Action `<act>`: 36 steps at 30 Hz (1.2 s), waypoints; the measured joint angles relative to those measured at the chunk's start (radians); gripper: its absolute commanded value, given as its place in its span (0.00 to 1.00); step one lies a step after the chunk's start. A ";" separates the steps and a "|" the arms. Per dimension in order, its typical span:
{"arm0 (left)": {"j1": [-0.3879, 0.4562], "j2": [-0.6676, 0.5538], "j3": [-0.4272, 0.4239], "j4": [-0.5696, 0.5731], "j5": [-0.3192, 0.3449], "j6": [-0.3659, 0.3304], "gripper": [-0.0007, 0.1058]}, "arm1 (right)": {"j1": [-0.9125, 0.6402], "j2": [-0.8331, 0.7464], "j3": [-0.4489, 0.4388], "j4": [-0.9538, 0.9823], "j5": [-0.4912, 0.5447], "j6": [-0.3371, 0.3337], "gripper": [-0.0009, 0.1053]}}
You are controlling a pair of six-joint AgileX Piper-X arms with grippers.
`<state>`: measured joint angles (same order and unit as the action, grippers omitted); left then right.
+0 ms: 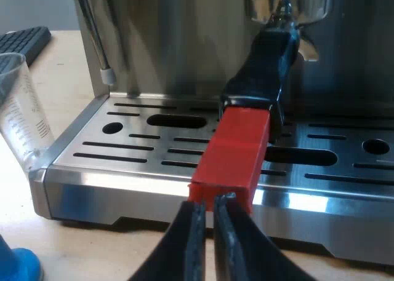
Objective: Grind coffee beans and then tamp
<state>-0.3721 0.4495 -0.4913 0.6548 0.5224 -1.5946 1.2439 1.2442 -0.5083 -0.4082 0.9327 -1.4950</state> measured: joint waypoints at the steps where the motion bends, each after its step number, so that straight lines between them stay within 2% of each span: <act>1: 0.000 0.000 0.000 0.000 0.000 0.000 0.75 | -0.005 0.000 0.000 0.000 0.000 0.000 0.07; 13: 0.000 0.000 0.000 0.000 0.000 0.000 0.75 | -0.076 0.000 0.002 -0.038 -0.023 -0.012 0.07; 18: 0.000 0.000 0.000 0.000 0.000 0.000 0.75 | -0.076 0.000 0.002 -0.038 -0.021 -0.038 0.07; 36: 0.000 0.000 0.000 0.000 0.000 0.000 0.75 | -0.073 0.000 0.002 -0.041 -0.010 -0.042 0.07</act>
<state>-0.3721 0.4495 -0.4913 0.6548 0.5224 -1.5946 1.1706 1.2442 -0.5067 -0.4491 0.9223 -1.5374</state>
